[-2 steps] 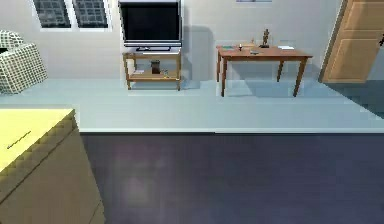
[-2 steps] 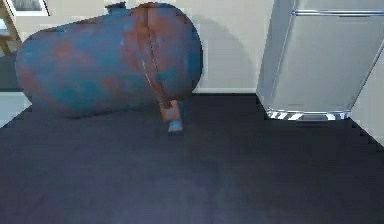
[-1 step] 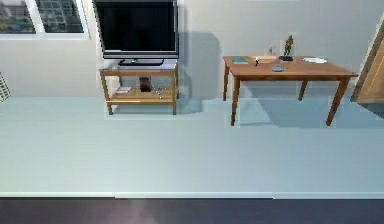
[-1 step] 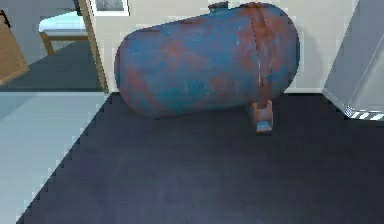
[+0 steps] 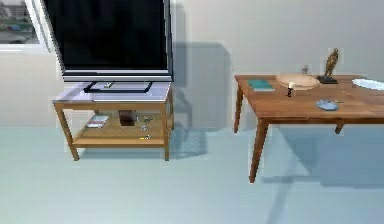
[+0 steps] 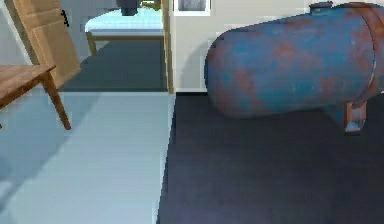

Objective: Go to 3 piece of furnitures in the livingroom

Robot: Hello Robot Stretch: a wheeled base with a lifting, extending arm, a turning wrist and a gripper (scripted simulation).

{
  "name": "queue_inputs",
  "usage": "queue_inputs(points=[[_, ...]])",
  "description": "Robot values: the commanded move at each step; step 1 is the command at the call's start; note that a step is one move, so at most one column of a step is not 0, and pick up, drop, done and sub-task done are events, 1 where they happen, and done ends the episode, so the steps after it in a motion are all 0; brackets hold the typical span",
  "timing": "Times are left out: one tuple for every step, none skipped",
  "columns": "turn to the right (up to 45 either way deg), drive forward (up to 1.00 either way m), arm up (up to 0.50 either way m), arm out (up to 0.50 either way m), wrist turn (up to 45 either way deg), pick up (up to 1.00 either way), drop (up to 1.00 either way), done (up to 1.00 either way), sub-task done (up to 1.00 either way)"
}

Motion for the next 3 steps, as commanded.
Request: queue_inputs(points=[[0.0, 0.6, 0.0, 0.0, 0.0, 0.0, 0.0, 0.0, 0.0], [45.0, 0.0, 0.0, 0.0, 0.0, 0.0, 0.0, 0.0, 0.0], [0.0, 0.0, 0.0, 0.0, 0.0, 0.0, 0.0, 0.0, 1.0]])
